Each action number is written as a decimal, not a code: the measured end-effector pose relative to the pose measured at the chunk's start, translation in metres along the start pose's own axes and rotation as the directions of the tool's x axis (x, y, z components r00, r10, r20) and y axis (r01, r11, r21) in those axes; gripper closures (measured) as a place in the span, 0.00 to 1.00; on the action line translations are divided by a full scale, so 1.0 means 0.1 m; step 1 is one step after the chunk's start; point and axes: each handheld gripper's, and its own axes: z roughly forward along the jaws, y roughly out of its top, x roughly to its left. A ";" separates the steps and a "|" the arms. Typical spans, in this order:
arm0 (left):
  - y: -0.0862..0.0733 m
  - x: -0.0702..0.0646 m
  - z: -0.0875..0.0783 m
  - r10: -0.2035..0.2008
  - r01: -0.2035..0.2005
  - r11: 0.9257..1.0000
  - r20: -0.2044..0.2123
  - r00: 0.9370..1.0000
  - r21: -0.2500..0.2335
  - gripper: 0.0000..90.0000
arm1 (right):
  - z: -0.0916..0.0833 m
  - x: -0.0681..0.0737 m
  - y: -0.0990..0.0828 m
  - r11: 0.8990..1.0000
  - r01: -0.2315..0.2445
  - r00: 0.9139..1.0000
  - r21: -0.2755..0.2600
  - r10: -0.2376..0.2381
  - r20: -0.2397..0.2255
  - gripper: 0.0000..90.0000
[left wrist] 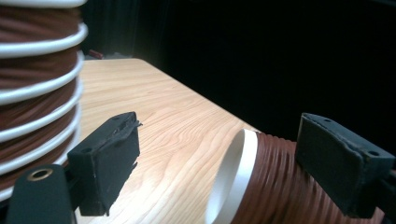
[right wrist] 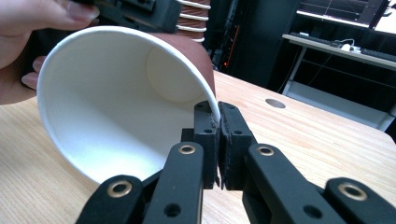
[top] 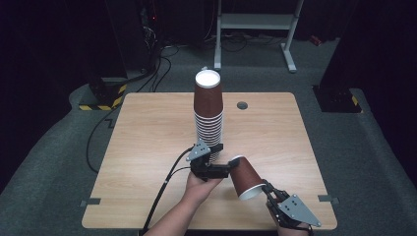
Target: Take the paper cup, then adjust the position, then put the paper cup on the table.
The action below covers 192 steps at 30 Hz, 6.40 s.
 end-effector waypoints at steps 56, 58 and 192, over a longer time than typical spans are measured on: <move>-0.76 1.05 -1.63 0.171 -0.025 0.931 -0.374 0.911 0.364 0.16 | 0.20 -0.40 0.21 0.947 -0.093 0.996 0.307 0.085 0.038 0.96; -0.76 1.06 -1.64 0.166 -0.021 0.930 -0.369 0.914 0.367 0.16 | 0.23 -0.42 0.26 0.933 -0.101 0.995 0.344 0.097 0.029 0.96; -0.78 1.05 -1.64 0.154 -0.029 0.922 -0.296 0.943 0.386 0.18 | 1.09 -1.09 1.05 0.523 -0.184 0.971 0.832 0.227 0.072 0.63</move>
